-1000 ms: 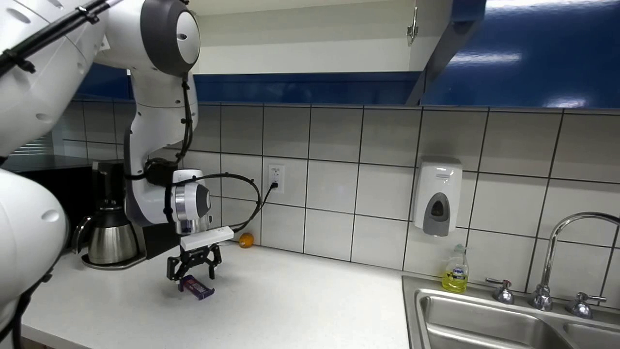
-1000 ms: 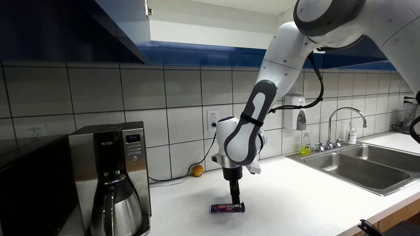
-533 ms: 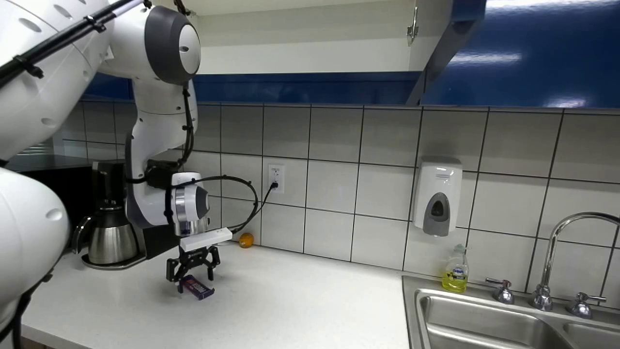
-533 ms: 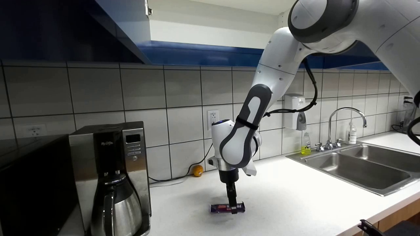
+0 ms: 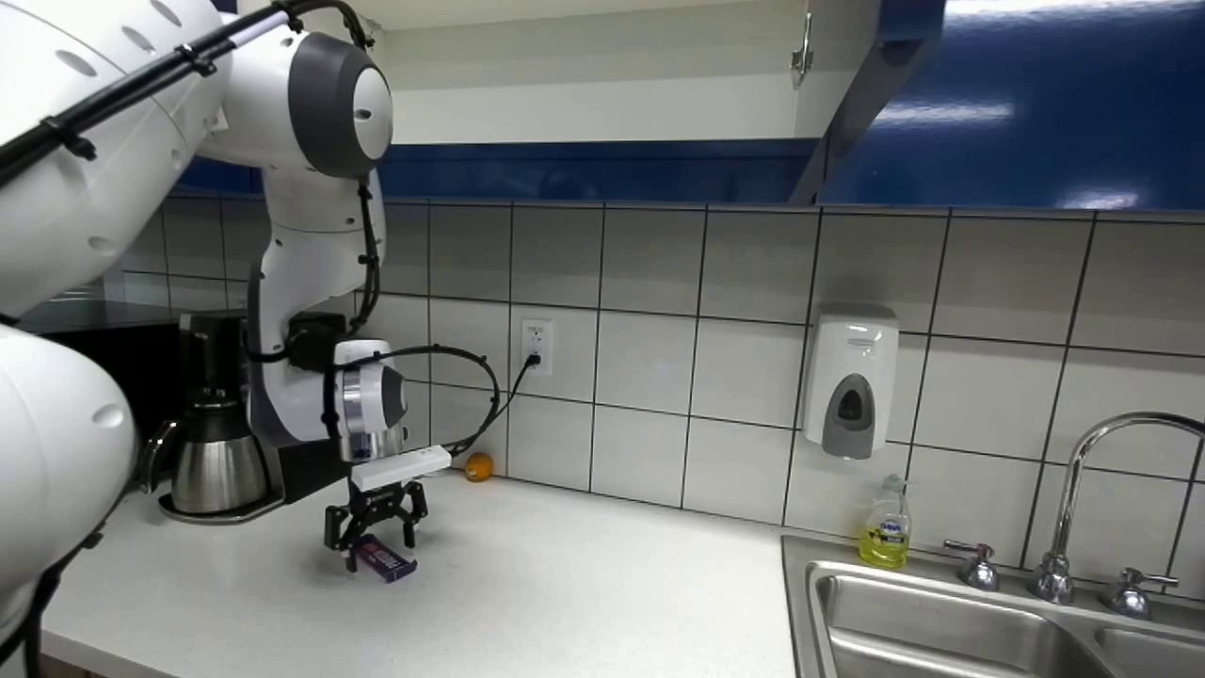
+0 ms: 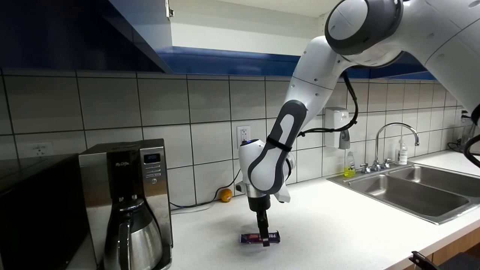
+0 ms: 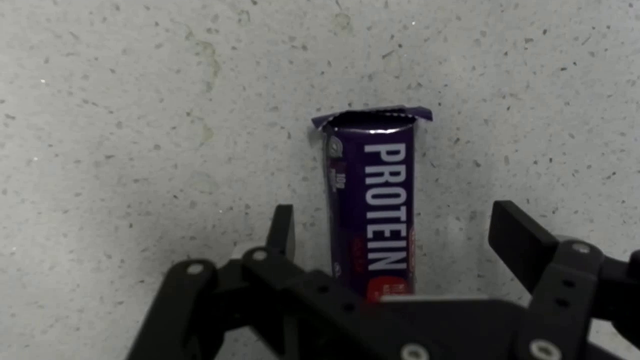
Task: Put the snack packet in the top cabinet
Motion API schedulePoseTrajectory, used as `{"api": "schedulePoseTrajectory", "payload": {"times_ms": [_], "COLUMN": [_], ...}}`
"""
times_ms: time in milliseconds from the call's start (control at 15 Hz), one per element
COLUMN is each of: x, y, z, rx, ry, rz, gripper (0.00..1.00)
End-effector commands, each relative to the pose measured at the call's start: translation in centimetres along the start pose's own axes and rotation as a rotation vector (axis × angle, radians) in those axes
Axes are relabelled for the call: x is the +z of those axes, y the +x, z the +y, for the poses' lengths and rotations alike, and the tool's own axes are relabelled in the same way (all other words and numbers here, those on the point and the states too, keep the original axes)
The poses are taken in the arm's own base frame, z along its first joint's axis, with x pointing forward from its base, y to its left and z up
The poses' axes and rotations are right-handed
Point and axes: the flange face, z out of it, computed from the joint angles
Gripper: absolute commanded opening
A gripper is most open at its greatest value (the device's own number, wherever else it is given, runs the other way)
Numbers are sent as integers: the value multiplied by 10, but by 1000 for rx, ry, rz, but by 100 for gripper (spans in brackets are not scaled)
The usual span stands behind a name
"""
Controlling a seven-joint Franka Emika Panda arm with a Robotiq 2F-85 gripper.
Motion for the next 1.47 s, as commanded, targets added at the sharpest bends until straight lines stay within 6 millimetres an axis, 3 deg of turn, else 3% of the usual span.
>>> {"api": "schedulePoseTrajectory", "payload": {"times_ms": [0, 67, 133, 600, 1000, 1400], "x": [-1, -1, 0, 1, 0, -23], "y": [5, 5, 6, 8, 8, 12], "z": [7, 7, 8, 9, 9, -4], "rx": [-19, -18, -17, -16, -7, -3], "ry": [-8, -7, -7, -1, 0, -23], "rz": [-28, -28, -28, -31, -40, -38], "gripper": [100, 75, 74, 18, 15, 15]}}
